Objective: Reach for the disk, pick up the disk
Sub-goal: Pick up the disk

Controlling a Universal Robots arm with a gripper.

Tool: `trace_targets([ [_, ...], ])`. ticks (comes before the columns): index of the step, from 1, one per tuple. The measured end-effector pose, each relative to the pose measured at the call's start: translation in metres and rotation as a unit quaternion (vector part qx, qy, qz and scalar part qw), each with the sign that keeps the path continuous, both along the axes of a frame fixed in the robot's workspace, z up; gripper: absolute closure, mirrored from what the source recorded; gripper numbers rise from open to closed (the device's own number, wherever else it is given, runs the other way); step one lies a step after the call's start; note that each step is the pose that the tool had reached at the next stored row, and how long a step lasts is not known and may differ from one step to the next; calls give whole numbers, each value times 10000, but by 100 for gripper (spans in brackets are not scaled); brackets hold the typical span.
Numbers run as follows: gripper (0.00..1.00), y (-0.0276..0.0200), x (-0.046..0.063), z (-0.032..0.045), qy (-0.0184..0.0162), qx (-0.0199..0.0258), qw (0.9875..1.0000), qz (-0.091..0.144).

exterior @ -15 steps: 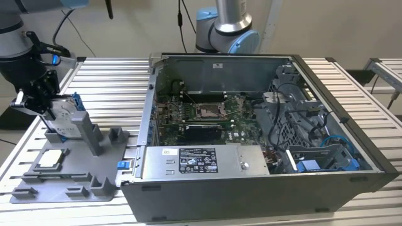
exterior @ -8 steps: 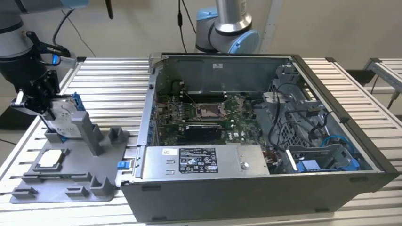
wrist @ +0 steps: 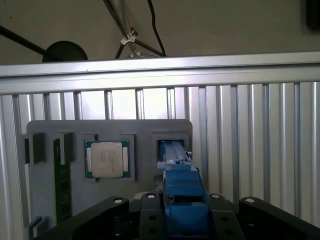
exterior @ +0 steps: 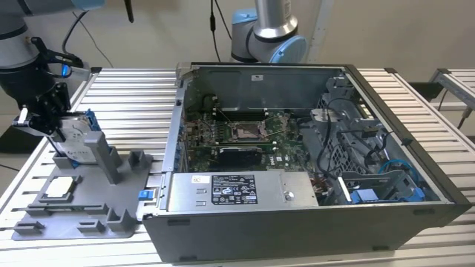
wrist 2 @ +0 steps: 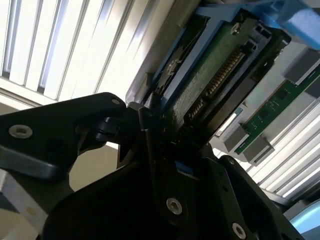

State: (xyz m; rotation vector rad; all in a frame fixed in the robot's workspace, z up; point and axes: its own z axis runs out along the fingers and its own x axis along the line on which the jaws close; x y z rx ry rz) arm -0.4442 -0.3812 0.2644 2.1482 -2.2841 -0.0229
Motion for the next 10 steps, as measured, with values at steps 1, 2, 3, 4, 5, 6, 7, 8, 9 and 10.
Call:
trace_targets([
  [1,100,0,0,0,0,0,10000,0],
  [2,100,0,0,0,0,0,10000,0],
  [3,100,0,0,0,0,0,10000,0],
  [4,100,0,0,0,0,0,10000,0],
  [5,100,0,0,0,0,0,10000,0],
  [6,100,0,0,0,0,0,10000,0],
  [7,100,0,0,0,0,0,10000,1],
  [8,100,0,0,0,0,0,10000,2],
  [9,100,0,0,0,0,0,10000,2],
  [10,100,0,0,0,0,0,10000,2],
])
